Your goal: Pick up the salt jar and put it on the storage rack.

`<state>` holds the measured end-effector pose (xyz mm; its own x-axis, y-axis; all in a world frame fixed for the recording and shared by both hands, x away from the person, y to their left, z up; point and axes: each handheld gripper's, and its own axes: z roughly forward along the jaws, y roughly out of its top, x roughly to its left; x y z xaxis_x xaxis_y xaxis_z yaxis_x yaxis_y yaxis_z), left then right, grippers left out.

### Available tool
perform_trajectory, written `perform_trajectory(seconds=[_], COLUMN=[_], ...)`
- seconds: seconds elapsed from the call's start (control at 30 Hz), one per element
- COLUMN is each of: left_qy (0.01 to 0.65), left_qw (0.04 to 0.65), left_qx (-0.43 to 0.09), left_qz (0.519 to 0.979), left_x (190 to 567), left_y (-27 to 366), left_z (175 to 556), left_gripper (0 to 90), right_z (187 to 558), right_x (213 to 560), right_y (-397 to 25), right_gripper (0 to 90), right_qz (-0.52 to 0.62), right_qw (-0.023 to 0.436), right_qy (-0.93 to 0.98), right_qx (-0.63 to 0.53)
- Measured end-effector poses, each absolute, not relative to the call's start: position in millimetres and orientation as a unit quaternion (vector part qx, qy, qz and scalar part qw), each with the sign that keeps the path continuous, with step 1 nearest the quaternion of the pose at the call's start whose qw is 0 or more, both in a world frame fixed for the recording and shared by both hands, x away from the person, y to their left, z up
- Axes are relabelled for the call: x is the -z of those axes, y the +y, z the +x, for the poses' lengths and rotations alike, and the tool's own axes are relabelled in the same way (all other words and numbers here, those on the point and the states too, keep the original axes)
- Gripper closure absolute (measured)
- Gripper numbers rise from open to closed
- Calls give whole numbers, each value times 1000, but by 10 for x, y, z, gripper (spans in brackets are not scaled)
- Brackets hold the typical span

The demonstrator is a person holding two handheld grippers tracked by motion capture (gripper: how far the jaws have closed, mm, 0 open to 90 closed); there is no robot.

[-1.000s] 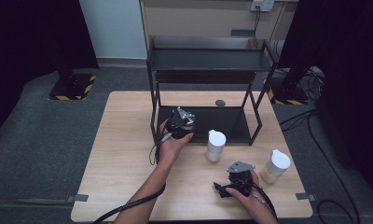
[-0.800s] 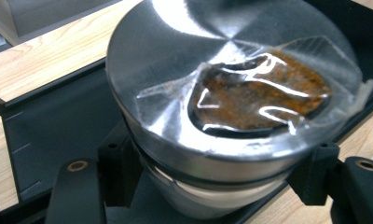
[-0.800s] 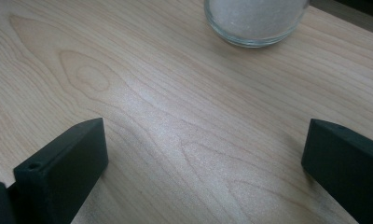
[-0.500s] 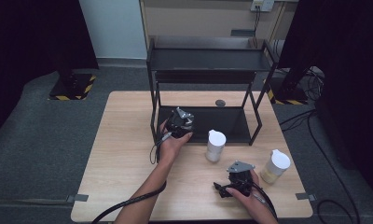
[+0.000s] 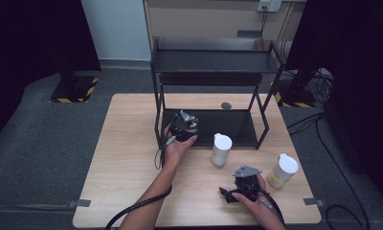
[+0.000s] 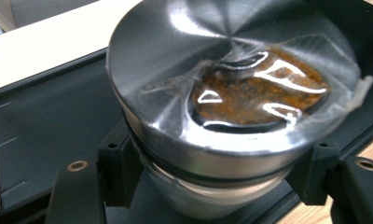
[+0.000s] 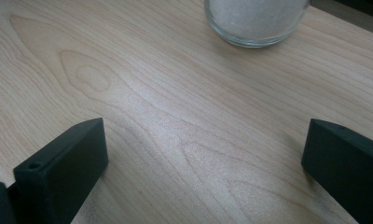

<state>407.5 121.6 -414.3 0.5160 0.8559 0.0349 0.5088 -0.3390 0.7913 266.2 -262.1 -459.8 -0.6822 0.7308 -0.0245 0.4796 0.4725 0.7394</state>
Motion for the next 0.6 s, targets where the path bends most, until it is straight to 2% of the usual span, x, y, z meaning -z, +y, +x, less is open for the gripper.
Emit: perform_trajectory(seconds=[0.6], left_qy=[433], left_qw=[391], left_qx=[-229], left_qz=[779], left_x=[4209], left_y=[1277], left_z=[4068], left_gripper=[299], right_z=[2662], right_x=[4598], right_y=[-2621], right_gripper=[9], right_qz=[360], right_qw=[171], right_qy=[841], right_qx=[-366])
